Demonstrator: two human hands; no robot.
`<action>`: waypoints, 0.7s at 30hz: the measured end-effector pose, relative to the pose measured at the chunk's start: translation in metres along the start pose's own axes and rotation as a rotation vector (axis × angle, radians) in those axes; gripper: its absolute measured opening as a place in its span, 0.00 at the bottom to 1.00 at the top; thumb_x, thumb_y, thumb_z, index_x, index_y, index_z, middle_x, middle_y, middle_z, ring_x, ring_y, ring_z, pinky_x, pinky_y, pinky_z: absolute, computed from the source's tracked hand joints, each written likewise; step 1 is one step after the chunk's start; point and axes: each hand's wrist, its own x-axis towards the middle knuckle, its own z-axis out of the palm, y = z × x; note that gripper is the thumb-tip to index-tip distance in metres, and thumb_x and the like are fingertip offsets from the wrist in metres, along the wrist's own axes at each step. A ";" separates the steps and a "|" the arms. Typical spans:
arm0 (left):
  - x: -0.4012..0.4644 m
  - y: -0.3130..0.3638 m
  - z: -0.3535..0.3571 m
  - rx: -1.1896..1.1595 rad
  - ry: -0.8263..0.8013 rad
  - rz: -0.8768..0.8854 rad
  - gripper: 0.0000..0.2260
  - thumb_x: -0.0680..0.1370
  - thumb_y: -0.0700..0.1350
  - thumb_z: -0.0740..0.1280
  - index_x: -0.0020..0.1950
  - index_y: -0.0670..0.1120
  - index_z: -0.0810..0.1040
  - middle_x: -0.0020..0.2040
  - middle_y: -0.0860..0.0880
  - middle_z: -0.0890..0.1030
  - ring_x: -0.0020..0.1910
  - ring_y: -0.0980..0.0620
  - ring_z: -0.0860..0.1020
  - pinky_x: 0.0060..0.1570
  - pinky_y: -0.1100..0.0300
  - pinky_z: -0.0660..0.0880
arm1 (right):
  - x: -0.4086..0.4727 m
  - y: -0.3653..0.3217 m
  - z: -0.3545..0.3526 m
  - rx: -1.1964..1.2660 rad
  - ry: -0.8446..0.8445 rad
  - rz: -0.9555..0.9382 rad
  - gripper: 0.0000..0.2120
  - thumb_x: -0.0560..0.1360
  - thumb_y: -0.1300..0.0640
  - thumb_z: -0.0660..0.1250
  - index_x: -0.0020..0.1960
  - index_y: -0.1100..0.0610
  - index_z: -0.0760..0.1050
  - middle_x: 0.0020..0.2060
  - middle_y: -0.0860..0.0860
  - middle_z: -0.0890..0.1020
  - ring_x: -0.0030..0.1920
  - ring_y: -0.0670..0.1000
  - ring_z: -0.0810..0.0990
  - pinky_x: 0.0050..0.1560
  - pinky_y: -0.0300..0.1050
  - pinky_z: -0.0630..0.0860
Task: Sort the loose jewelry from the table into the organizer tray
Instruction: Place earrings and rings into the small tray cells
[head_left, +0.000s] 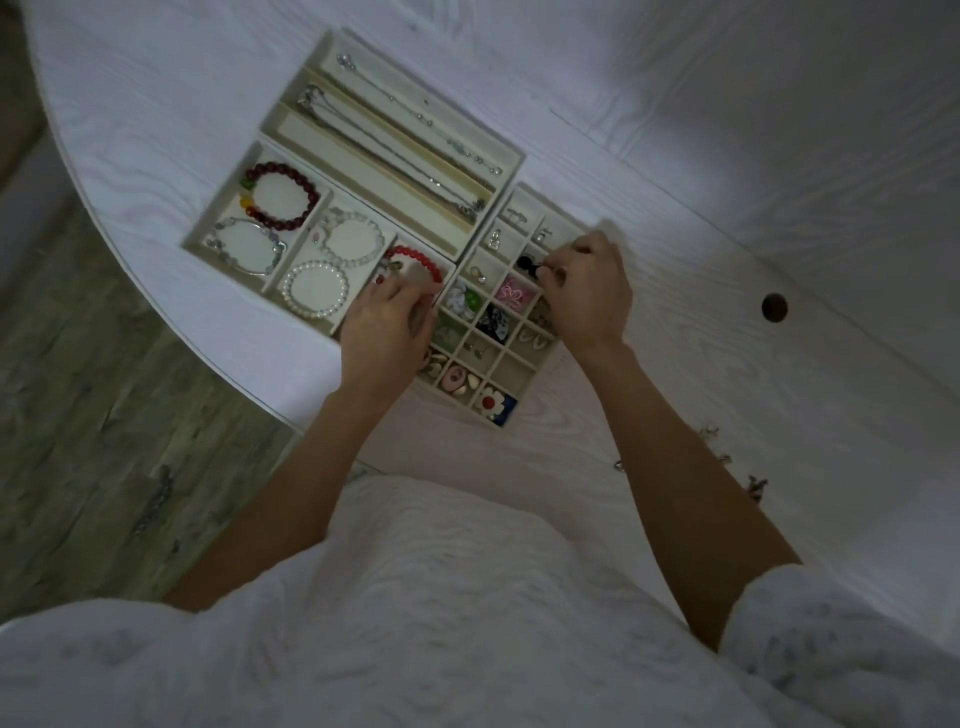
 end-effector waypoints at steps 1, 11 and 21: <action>0.000 0.001 -0.001 0.005 -0.010 -0.005 0.09 0.75 0.42 0.67 0.55 0.44 0.80 0.46 0.44 0.79 0.42 0.44 0.76 0.40 0.54 0.72 | -0.006 0.002 -0.003 0.055 0.007 0.001 0.10 0.76 0.56 0.65 0.53 0.56 0.81 0.53 0.54 0.76 0.54 0.53 0.72 0.47 0.40 0.68; -0.004 0.013 -0.006 0.055 -0.082 -0.035 0.12 0.75 0.37 0.66 0.57 0.43 0.78 0.49 0.39 0.77 0.44 0.38 0.77 0.40 0.49 0.73 | -0.148 0.117 -0.018 0.088 0.187 0.342 0.11 0.76 0.60 0.63 0.57 0.58 0.77 0.54 0.57 0.76 0.53 0.57 0.75 0.51 0.49 0.71; -0.007 0.012 0.000 0.077 -0.049 -0.072 0.11 0.76 0.37 0.65 0.57 0.44 0.79 0.52 0.40 0.76 0.46 0.38 0.77 0.42 0.50 0.72 | -0.165 0.133 -0.001 0.246 0.162 0.619 0.15 0.76 0.63 0.61 0.62 0.62 0.72 0.59 0.62 0.71 0.53 0.61 0.74 0.52 0.48 0.68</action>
